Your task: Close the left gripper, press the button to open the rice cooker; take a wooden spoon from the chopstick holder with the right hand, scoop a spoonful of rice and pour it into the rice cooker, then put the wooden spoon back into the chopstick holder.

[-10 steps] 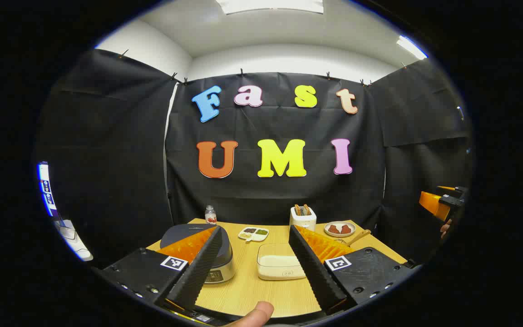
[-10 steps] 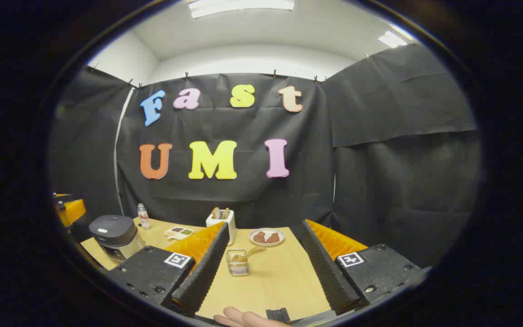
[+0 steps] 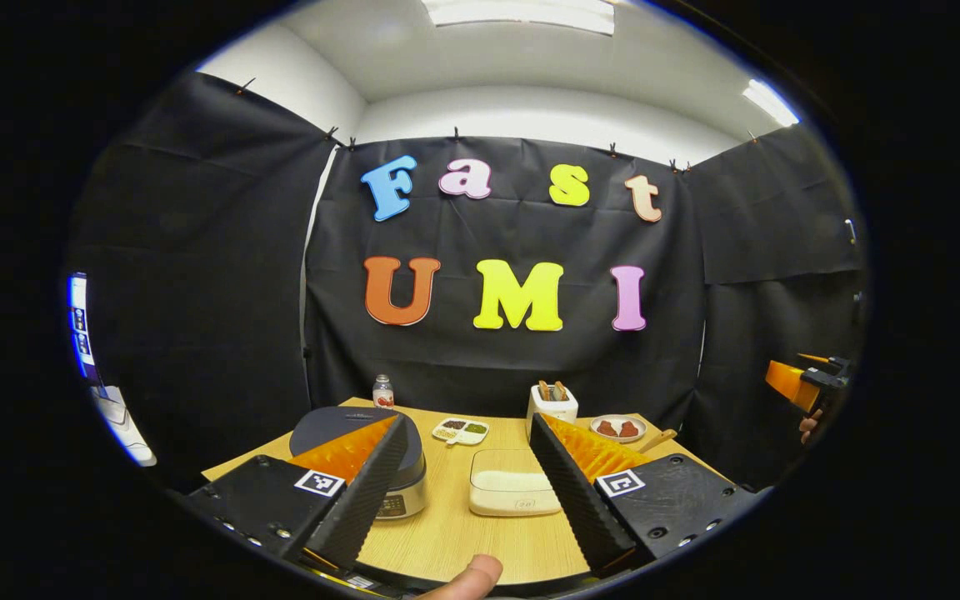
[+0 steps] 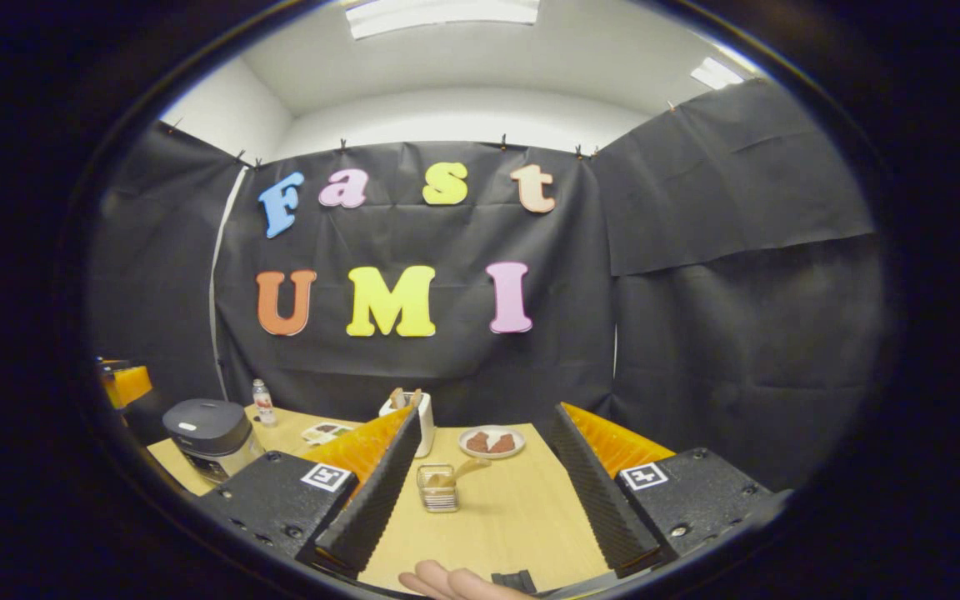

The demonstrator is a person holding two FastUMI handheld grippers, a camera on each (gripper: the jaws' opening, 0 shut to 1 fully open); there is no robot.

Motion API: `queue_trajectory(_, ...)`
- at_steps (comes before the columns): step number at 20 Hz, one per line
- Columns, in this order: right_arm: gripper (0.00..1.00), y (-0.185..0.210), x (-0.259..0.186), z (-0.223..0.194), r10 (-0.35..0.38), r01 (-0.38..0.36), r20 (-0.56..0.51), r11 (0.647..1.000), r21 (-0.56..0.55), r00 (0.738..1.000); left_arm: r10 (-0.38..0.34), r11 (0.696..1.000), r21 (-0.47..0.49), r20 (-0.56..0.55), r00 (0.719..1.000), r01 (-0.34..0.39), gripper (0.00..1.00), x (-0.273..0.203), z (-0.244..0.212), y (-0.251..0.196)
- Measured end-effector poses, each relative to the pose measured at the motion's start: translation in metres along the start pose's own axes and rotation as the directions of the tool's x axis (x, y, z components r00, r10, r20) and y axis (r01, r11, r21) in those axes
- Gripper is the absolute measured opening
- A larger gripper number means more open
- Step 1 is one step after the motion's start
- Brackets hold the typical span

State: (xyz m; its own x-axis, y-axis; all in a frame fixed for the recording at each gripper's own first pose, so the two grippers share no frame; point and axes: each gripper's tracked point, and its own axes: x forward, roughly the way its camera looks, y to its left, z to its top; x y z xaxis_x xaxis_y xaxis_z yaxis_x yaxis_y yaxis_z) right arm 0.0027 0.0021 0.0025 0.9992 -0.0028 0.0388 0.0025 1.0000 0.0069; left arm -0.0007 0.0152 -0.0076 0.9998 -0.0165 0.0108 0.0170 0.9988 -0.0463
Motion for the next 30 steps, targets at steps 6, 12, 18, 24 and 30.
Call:
queue_trajectory(6,1.0,0.009,-0.004,0.002,0.048,-0.048,0.005,0.999,0.018,0.999,0.001,1.0,-0.009,0.016,1.0,-0.001,0.94,-0.002,0.004,0.001)
queue_trajectory(12,1.0,0.008,-0.003,-0.003,0.056,-0.056,0.015,0.998,-0.003,0.998,0.019,1.0,0.016,0.004,1.0,-0.019,0.94,-0.004,0.001,0.006)
queue_trajectory(18,1.0,0.008,0.0,-0.012,0.075,-0.076,0.024,0.997,0.011,0.997,0.05,0.999,0.02,-0.022,0.999,-0.049,0.95,0.008,-0.01,0.02)
queue_trajectory(24,0.98,0.007,0.007,-0.028,0.081,-0.081,0.017,0.997,0.011,0.997,0.074,0.996,0.051,-0.085,0.994,-0.07,0.64,0.032,-0.026,0.046)
queue_trajectory(30,1.0,0.005,0.022,-0.053,0.081,-0.081,-0.008,0.997,0.016,0.997,0.139,0.99,0.024,-0.204,0.969,-0.137,0.0,0.067,-0.063,0.088)
